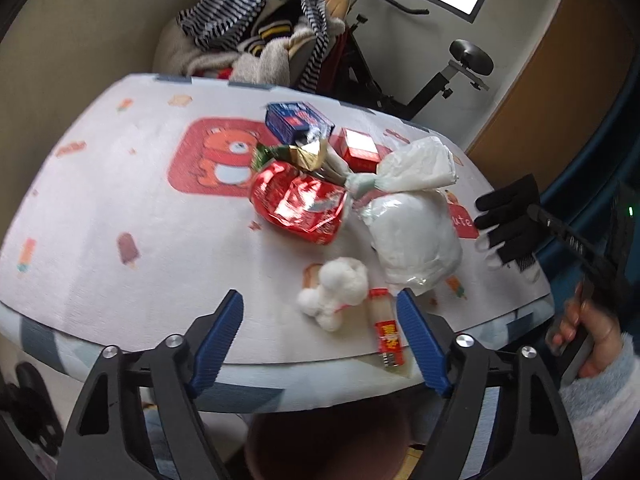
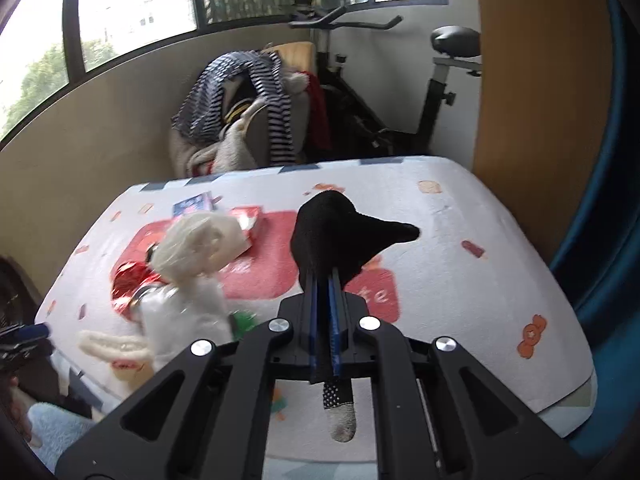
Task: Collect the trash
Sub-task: 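Grasp the white cotton ball with the left gripper while the right gripper grasps the black sock, then carry the cotton ball to the brown bin and open the left gripper while the right drops the sock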
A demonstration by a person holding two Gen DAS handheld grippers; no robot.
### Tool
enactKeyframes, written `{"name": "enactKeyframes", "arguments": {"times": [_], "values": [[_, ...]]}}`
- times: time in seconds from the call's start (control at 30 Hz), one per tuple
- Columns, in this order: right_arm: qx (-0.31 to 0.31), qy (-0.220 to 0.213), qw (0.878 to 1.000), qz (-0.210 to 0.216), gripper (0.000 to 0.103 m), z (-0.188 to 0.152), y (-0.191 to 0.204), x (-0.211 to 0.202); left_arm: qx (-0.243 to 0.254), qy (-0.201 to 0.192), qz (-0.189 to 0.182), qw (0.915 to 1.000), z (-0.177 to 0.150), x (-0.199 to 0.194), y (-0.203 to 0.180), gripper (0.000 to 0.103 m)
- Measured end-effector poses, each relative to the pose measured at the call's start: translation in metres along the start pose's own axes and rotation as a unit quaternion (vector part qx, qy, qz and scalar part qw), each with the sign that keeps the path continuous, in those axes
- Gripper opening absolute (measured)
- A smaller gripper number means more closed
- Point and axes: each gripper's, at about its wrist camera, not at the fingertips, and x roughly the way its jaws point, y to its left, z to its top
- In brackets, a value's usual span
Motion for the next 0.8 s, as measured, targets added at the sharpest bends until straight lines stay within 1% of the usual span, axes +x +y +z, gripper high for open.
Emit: {"name": "enactKeyframes", "arguments": {"times": [0.17,0.2,0.27,0.3,0.33,0.4,0.47,0.53,0.63,0.73,0.8], "values": [[-0.026,0.013,0.999,0.036,0.009,-0.013,0.019,-0.010,-0.066,0.024,-0.045,0.9965,0.011,0.025,0.004,0.065],[-0.030,0.013,0.999,0.038,0.009,-0.016,0.020,-0.014,-0.074,0.028,-0.049,0.9956,0.013,0.030,0.003,0.065],[-0.038,0.011,0.998,0.045,0.009,-0.018,0.024,-0.019,-0.074,0.035,-0.047,0.9955,0.015,0.039,-0.002,0.064],[-0.039,0.010,0.998,0.047,0.009,-0.021,0.024,-0.021,-0.070,0.039,-0.043,0.9959,0.016,0.044,-0.004,0.060],[-0.039,0.009,0.998,0.051,0.009,-0.021,0.025,-0.023,-0.065,0.044,-0.040,0.9961,0.016,0.049,-0.005,0.056],[-0.040,0.009,0.998,0.056,0.009,-0.024,0.024,-0.027,-0.061,0.059,-0.040,0.9956,0.014,0.061,-0.005,0.020],[-0.039,0.009,0.997,0.069,0.009,-0.028,0.023,-0.030,-0.056,0.053,-0.037,0.9963,0.012,0.061,-0.003,0.013],[-0.042,0.009,0.996,0.082,0.009,-0.033,0.024,-0.035,-0.051,0.040,-0.035,0.9973,0.011,0.052,-0.002,0.012],[-0.052,0.012,0.995,0.090,0.009,-0.041,0.025,-0.042,-0.029,0.024,-0.047,0.9982,0.012,0.035,-0.005,0.012],[-0.050,0.013,0.994,0.101,0.009,-0.048,0.027,-0.048,0.004,0.000,-0.039,0.9992,0.014,0.011,-0.012,0.012],[-0.050,0.013,0.992,0.111,0.009,-0.051,0.029,-0.052,0.013,-0.012,-0.041,0.9990,0.014,-0.003,-0.013,0.011]]}}
